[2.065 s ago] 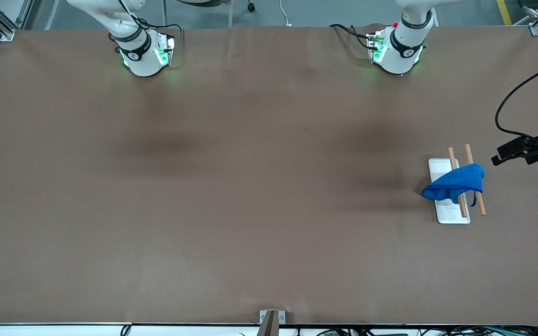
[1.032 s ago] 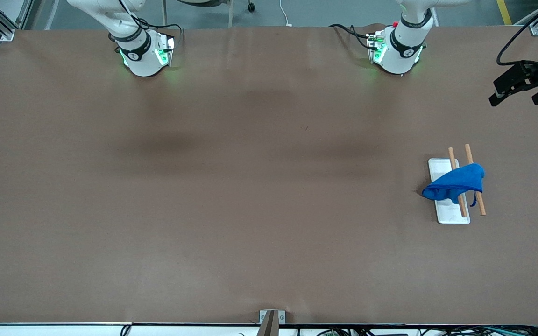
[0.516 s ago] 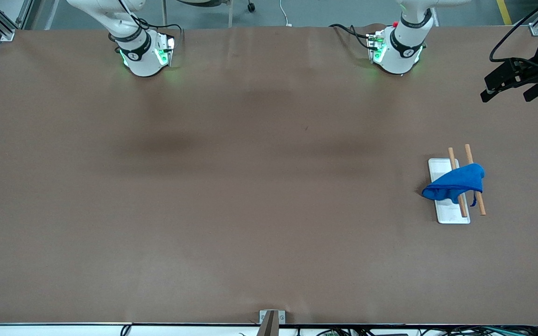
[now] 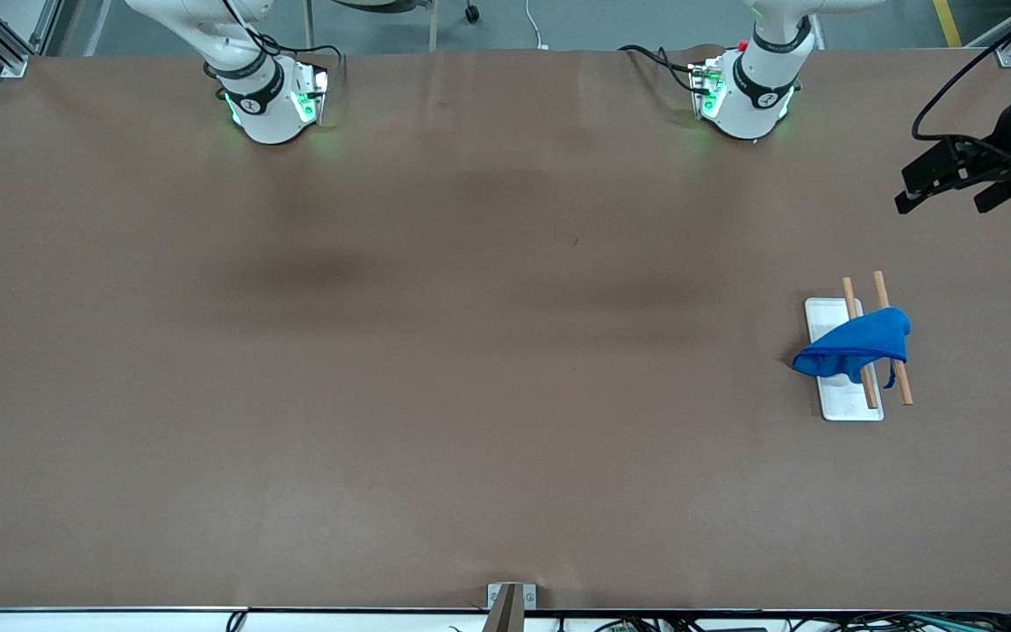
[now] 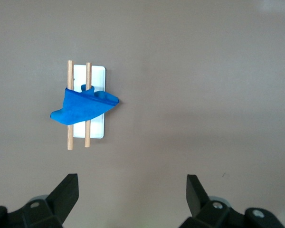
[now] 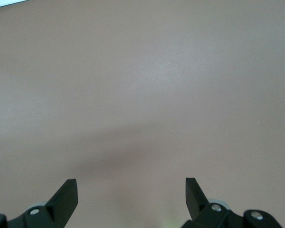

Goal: Right arm passes towel to left arm to hang

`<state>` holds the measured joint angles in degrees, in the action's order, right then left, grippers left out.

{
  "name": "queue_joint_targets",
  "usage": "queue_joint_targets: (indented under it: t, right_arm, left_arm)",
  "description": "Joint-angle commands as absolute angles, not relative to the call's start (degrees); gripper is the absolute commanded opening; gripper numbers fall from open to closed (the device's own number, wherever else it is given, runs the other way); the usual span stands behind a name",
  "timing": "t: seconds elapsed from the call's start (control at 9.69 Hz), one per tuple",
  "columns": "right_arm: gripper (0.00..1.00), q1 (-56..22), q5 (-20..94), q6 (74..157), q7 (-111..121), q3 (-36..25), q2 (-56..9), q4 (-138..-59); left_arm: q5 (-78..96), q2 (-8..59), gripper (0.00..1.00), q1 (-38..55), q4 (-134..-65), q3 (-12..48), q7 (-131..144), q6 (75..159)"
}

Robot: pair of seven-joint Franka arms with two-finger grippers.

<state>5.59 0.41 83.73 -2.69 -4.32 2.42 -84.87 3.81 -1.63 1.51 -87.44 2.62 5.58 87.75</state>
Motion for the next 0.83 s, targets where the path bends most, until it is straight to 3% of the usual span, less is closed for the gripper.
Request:
queue_joint_targets:
  t: [0.0, 0.72]
  right_arm:
    - [1.00, 6.3, 0.0, 83.1, -2.7, -3.9, 2.2, -84.3]
    - [1.00, 6.4, 0.0, 83.1, -2.6, -3.9, 2.2, -84.3]
  left_arm:
    - [3.3, 2.1, 1.00, 2.8, -84.6, 1.8, 5.1, 87.2]
    - [3.3, -0.1, 1.00, 5.4, -87.5, -1.6, 4.7, 87.2]
